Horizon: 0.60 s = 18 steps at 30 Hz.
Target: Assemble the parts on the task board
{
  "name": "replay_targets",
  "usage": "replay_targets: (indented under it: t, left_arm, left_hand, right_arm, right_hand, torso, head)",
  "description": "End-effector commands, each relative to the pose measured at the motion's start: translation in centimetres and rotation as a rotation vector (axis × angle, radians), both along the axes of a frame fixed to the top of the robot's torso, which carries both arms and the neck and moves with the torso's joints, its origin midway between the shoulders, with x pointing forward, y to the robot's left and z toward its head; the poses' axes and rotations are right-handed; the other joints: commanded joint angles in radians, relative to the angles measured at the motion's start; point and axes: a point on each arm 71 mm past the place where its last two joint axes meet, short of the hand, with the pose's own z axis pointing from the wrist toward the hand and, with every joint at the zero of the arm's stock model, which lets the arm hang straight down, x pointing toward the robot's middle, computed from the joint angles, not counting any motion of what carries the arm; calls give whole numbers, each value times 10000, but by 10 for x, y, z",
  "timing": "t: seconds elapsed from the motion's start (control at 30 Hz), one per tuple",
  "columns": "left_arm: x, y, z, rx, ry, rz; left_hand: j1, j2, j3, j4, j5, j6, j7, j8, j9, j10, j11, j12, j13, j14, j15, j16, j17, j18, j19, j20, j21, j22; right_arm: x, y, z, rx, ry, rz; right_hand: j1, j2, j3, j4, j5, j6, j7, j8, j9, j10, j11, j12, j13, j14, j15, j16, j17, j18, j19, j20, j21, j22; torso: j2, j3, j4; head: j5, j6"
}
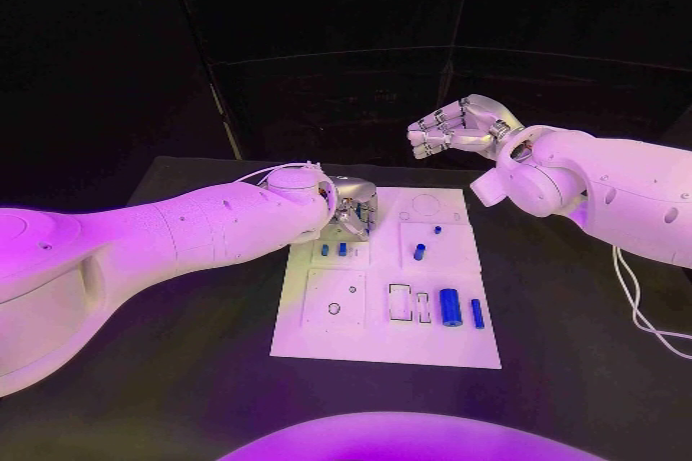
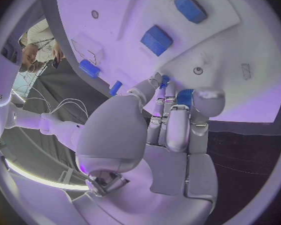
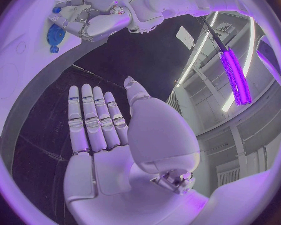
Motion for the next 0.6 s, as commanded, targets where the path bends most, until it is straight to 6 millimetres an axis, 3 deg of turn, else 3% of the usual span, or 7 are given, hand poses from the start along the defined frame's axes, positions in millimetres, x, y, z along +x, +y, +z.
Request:
replay_targets:
  t: [0.03,0.6]
  left_arm:
    - [-1,2,-6,375,118,-12]
    - [0,4,0,-228,-600,-311]
  left_hand:
    - [54,137,184,-50,-34,149,7,-49,-2,147,-13,-66,25,214,-81,59,-10,-170,116,-15,138,156]
    - [-103,148,841,-146,-43,576,51,-199,-14,794,-46,-493,43,208,-99,75,-195,-283,239,-36,702,844]
  right_arm:
    - [0,2,2,64,-71,133]
    - [0,2,2,75,-88,142]
  right_hand:
    - [13,112,-47,6,41,-45,159,35,8,-53,11,50,4,-58,6,45,-12,121,62,11,-31,-7]
    - [13,129,-51,12,42,-46,160,36,8,-56,11,55,4,-60,6,47,-13,120,64,11,-36,-6]
  torso:
    - [-4,-1,3]
    - [-1,-4,6]
  head:
    - [11,3]
    - [13,25]
